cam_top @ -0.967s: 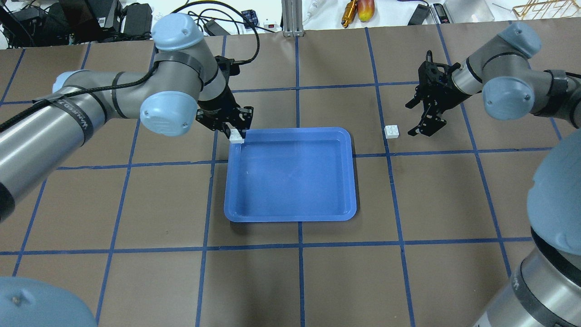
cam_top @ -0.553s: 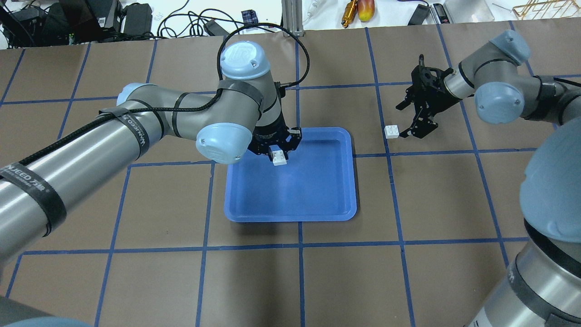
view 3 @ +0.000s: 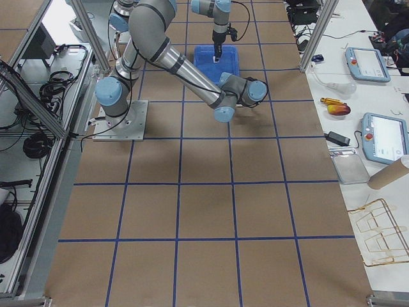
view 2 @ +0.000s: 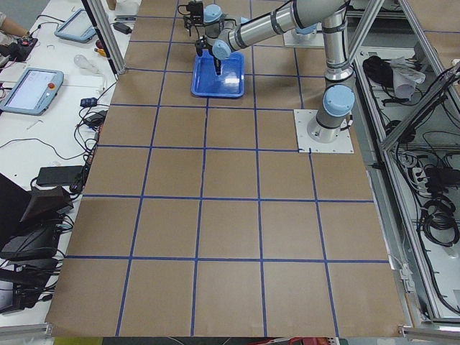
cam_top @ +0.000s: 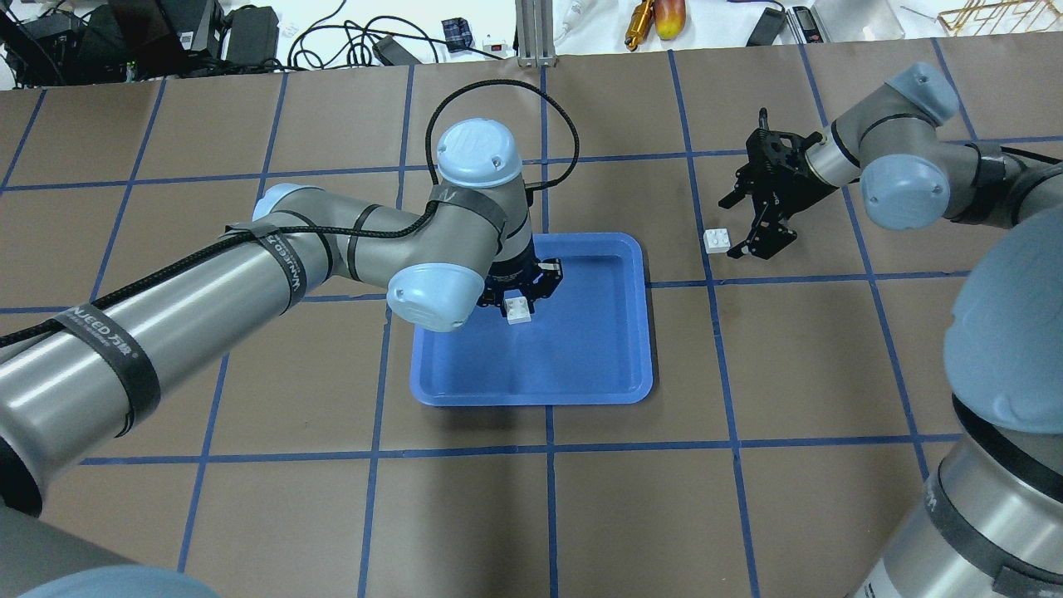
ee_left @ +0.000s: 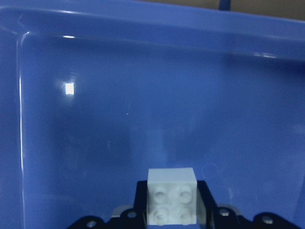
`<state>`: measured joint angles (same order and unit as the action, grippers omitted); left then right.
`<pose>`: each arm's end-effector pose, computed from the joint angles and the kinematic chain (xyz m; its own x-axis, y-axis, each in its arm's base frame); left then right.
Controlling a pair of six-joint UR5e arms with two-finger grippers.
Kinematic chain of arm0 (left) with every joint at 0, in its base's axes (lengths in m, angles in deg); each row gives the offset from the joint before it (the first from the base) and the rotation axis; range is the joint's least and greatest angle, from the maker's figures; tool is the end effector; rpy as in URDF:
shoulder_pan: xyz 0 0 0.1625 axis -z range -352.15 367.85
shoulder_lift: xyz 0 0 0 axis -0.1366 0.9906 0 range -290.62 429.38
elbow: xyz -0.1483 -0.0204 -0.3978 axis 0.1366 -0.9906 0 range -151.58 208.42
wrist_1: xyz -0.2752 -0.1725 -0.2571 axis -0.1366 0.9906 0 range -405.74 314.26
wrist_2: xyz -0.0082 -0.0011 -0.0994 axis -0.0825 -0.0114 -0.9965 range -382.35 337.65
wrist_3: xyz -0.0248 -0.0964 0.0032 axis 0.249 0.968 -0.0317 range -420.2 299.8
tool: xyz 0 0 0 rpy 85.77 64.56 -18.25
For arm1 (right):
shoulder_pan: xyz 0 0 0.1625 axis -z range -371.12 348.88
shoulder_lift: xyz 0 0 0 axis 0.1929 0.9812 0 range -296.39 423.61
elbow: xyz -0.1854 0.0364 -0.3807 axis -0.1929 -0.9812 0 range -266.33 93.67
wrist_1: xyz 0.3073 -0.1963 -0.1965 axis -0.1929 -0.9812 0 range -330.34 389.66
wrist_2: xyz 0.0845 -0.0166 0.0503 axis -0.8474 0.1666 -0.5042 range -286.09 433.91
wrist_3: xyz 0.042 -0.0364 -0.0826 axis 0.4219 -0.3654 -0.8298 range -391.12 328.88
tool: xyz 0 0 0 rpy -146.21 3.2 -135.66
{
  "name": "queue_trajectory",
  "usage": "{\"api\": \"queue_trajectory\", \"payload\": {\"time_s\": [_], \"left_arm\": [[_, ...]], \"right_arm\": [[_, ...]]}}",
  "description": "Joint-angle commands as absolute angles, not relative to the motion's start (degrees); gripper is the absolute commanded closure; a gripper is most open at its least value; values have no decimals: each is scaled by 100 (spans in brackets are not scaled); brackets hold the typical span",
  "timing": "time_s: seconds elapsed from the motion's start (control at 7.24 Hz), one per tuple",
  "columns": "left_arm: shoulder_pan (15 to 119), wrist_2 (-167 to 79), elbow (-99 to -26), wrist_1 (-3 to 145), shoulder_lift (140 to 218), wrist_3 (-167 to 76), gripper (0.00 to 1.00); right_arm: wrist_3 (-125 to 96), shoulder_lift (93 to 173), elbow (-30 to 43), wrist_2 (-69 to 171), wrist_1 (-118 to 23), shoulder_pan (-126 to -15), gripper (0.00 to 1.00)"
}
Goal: Assemble white blocks and place on blue tray
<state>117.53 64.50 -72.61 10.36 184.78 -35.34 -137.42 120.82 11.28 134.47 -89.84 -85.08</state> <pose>-0.3303 -0.5118 0.2098 -0.9952 -0.0925 0.0313 -0.0903 0.9939 0.0631 0.0065 -0.6370 0.1617 -0.0329 -0.9984 -0.0461 -0.8548 0.0520 -0.5163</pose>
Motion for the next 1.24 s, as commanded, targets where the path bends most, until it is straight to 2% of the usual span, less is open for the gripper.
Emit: {"api": "queue_trajectory", "payload": {"time_s": [0.0,0.41,0.55,0.69,0.83,1.11], "left_arm": [[11815,6414,-7266,928,18609,-3551,100],[11938,6423,-7266,911,18688,-3533,98],[11938,6423,-7274,919,18706,-3550,91],[11938,6458,-7274,867,18758,-3568,53],[11938,6423,-7274,736,18759,-3551,33],[11938,6414,-7266,717,18785,-3559,30]], "right_arm": [[-13730,12065,1141,13456,-8944,-8513,8],[-13703,12074,1246,13456,-8970,-8522,19],[-13703,12074,1238,13464,-8970,-8522,28],[-13694,12082,1237,13473,-8970,-8522,46],[-13694,12091,1237,13473,-8978,-8522,62],[-13694,12100,1229,13473,-8979,-8522,89]]}}
